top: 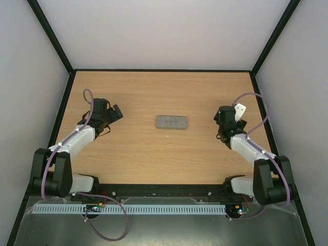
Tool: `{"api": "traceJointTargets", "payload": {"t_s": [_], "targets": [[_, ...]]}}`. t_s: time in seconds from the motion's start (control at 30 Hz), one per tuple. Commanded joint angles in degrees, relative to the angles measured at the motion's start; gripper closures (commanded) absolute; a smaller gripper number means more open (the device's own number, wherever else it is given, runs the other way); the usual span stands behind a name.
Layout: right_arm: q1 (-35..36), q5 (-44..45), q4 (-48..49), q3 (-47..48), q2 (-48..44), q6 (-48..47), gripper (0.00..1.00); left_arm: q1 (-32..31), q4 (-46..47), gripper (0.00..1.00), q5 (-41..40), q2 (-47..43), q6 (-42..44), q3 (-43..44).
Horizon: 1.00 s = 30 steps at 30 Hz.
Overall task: Organize the sunglasses
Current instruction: Reset both arms
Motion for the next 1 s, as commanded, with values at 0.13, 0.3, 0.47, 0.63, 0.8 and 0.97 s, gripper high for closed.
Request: {"api": "traceJointTargets", "payload": {"t_s": [0.13,0.3,0.47,0.63,0.8,0.97], "targets": [[-2.01,14.18,35.14,-12.03,-0.81,-9.91,0.01,4.70,15.21,0.01,-14.58,-1.49,9.31,-7.19],[-2.83,15.38,45.19,-14.47,4.35,-11.47,0.01,8.07,24.29,0.01,-12.37,-2.18,16.94,-11.69],[-3.21,15.60,53.06,-16.78,8.18,-11.22,0.01,11.66,33.77,0.01,-8.42,-0.06,20.84,-15.16],[-3.68,15.16,66.03,-21.84,9.34,-13.56,0.01,12.80,48.95,0.01,-4.47,2.21,25.04,-21.16],[-3.70,9.86,69.34,-22.47,10.85,-16.55,0.01,13.01,56.63,0.00,-5.79,4.02,25.55,-22.44],[-2.78,-0.14,95.24,-32.19,17.69,-23.17,0.01,13.01,58.57,0.00,-5.05,6.82,25.16,-20.78]]}}
